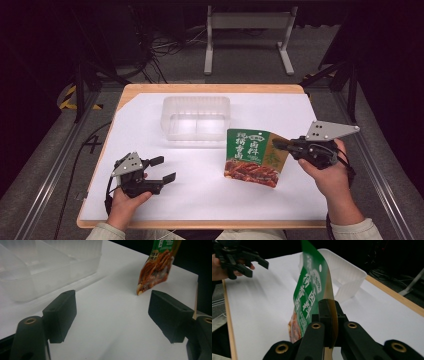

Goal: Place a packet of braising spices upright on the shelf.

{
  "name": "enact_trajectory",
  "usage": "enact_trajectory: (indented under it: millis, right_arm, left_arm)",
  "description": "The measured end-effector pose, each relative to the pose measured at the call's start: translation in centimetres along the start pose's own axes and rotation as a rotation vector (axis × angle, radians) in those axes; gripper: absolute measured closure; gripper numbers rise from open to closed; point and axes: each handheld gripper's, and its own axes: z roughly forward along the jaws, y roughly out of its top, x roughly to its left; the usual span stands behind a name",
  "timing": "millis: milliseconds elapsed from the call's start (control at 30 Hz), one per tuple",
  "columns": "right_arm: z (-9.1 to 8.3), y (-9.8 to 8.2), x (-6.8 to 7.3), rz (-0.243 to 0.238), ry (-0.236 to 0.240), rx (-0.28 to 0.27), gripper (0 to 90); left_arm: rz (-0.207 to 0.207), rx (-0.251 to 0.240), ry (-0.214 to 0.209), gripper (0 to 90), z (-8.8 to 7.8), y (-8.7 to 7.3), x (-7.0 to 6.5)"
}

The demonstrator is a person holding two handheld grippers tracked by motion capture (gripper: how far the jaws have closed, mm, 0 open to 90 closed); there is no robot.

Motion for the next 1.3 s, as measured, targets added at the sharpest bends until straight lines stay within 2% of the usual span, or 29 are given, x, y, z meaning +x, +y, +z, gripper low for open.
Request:
enact_trajectory:
  millis: [33,67,133,233,467,767,1033,1100,1233,1300]
  right_arm:
    - [0.0,0.0,0.0,0.0,0.0,0.0,90.0]
    - [-0.2,0.6,0.8,-0.023,0.003,-0.008,90.0]
    - [-0.2,0.8,1.1,-0.031,0.005,-0.01,90.0]
    - [-0.4,1.6,2.1,-0.068,-0.001,-0.024,90.0]
    - [-0.2,2.4,2.6,-0.081,0.009,-0.054,90.0]
    - [1.3,4.0,4.3,-0.111,0.063,-0.095,90.0]
    - [3.6,4.9,5.3,-0.107,0.119,-0.112,90.0]
    - [4.1,4.9,5.5,-0.099,0.137,-0.114,90.0]
    - [4.9,4.9,5.9,-0.105,0.17,-0.126,90.0]
    - [5.3,4.9,6.2,-0.109,0.18,-0.132,90.0]
  left_arm:
    - [-0.004,0.001,-0.011,23.1,0.1,0.1,-0.2]
    - [0.006,-0.004,-0.007,21.1,0.3,0.3,-0.4]
    - [0.015,-0.01,0.008,19.1,0.5,0.6,-0.8]
    - [0.023,-0.027,0.023,15.1,0.9,1.0,-1.2]
    - [-0.004,-0.072,-0.003,15.0,1.3,1.4,-1.4]
    - [0.022,-0.092,-0.055,15.1,2.2,2.2,-2.8]
    - [0.006,-0.116,-0.116,15.8,3.0,2.8,-3.8]
    - [0.012,-0.115,-0.118,17.5,3.3,2.9,-4.0]
    - [0.034,-0.093,-0.094,22.9,3.8,3.1,-4.3]
    - [0.031,-0.085,-0.086,26.2,3.9,3.1,-4.4]
